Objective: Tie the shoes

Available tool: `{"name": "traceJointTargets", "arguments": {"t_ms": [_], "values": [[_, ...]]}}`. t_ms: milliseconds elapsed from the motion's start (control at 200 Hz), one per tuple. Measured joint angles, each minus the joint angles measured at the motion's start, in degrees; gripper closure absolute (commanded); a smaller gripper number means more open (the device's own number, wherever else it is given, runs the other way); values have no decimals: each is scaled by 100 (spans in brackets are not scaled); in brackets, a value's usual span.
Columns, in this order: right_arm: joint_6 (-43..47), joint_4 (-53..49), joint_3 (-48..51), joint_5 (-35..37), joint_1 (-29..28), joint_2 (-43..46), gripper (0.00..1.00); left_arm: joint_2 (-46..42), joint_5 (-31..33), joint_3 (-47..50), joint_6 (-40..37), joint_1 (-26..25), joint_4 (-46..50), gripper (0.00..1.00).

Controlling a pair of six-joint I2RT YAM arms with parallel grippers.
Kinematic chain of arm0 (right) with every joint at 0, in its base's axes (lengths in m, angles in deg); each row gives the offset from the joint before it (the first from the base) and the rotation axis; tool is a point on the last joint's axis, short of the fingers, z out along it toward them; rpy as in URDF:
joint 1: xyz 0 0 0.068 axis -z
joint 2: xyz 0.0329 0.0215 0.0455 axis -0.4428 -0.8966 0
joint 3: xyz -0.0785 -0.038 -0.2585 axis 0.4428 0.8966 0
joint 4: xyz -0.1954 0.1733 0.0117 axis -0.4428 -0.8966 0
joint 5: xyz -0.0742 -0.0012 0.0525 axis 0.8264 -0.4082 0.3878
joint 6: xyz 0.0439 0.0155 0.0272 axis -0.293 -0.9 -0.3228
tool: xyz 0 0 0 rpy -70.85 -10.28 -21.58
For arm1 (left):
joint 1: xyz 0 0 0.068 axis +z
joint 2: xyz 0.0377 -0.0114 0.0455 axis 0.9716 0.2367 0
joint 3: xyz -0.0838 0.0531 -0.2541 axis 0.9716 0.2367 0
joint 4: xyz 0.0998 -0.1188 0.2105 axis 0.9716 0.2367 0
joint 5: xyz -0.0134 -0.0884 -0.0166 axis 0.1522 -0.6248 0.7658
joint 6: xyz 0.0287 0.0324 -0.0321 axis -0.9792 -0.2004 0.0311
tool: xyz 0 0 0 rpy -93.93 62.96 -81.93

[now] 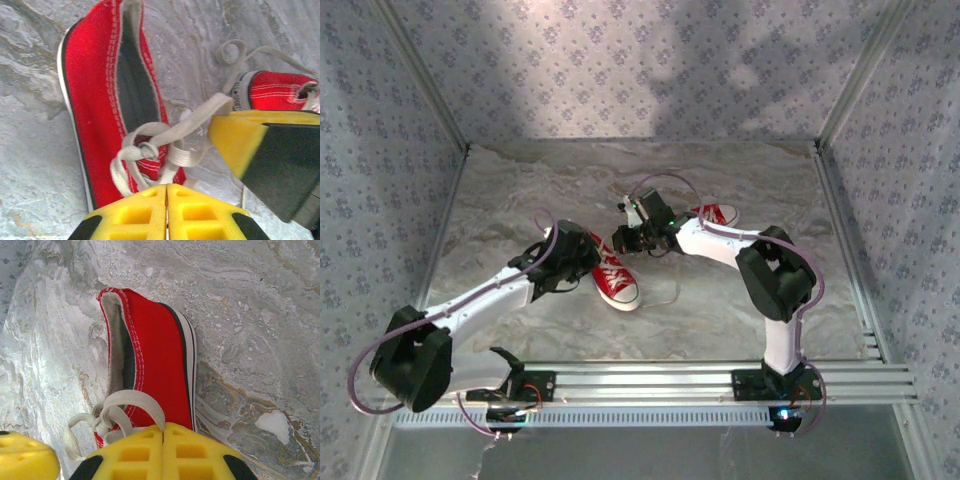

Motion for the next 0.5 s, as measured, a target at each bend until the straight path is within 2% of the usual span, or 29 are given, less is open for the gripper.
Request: {"name": "traceJointTargets", "arguments": {"t_ms": [500], "values": [[2, 0, 0, 44, -7, 0, 100, 225, 140, -138, 81, 57, 31, 87]]}}
